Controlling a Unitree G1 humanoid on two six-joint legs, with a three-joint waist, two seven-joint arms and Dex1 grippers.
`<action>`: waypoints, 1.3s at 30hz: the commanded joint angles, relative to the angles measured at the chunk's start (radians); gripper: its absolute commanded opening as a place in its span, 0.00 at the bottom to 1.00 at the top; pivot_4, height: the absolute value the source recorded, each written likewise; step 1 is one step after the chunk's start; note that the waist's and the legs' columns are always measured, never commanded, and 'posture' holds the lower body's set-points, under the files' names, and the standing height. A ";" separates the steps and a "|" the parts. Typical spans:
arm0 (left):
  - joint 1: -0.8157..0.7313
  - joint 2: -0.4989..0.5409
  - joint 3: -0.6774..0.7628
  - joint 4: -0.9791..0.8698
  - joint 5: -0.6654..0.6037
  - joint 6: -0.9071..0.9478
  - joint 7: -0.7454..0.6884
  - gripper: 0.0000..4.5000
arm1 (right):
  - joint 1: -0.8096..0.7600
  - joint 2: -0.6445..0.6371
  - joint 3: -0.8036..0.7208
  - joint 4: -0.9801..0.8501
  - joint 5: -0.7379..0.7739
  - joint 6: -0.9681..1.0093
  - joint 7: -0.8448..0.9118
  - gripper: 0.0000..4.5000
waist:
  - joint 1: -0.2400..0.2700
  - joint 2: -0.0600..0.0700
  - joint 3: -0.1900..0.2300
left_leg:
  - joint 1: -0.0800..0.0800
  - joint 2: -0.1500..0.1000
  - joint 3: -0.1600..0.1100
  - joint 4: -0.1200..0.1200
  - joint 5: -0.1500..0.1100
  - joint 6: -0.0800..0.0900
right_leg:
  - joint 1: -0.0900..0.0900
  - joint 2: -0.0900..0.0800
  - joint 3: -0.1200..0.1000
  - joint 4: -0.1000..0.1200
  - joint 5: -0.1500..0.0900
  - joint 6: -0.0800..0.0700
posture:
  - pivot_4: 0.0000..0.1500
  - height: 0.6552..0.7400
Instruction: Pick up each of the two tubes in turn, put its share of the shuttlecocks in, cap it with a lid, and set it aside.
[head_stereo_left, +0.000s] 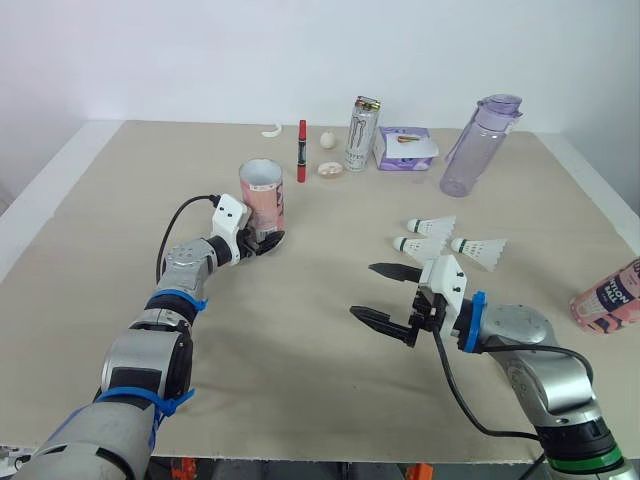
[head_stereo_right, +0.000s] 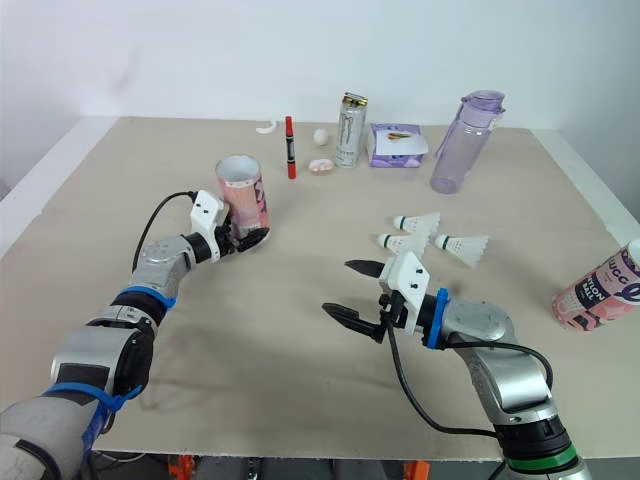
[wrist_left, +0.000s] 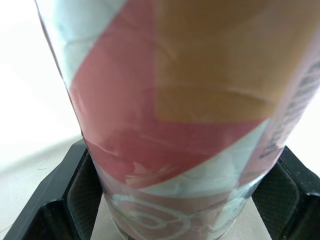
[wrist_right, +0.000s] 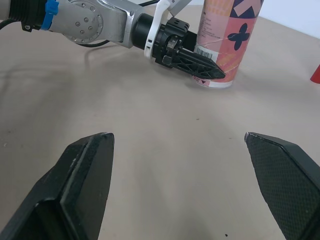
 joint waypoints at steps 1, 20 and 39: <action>-0.016 0.013 0.016 -0.019 -0.001 -0.028 0.003 0.88 | -0.011 0.003 -0.014 -0.029 0.011 -0.012 0.004 1.00 | 0.000 0.000 0.000 | 0.000 0.000 0.000 0.000 0.000 0.000 | 0.000 0.000 0.000 0.000 0.000 0.000 | 1.00 1.00; 0.027 0.034 -0.028 -0.116 0.008 -0.075 -0.128 0.77 | -0.023 0.021 -0.024 -0.041 0.047 -0.012 0.020 1.00 | 0.000 0.000 0.000 | 0.000 0.000 0.000 0.001 0.000 0.000 | 0.000 0.000 0.000 0.001 0.000 -0.001 | 1.00 1.00; 0.446 0.260 -0.304 -1.121 -0.013 0.368 -0.450 0.77 | 0.042 -0.009 -0.082 -0.173 0.206 0.037 0.064 1.00 | -0.002 0.000 -0.001 | 0.005 0.001 -0.002 0.003 0.001 0.000 | 0.001 0.003 0.001 0.013 -0.008 -0.009 | 1.00 1.00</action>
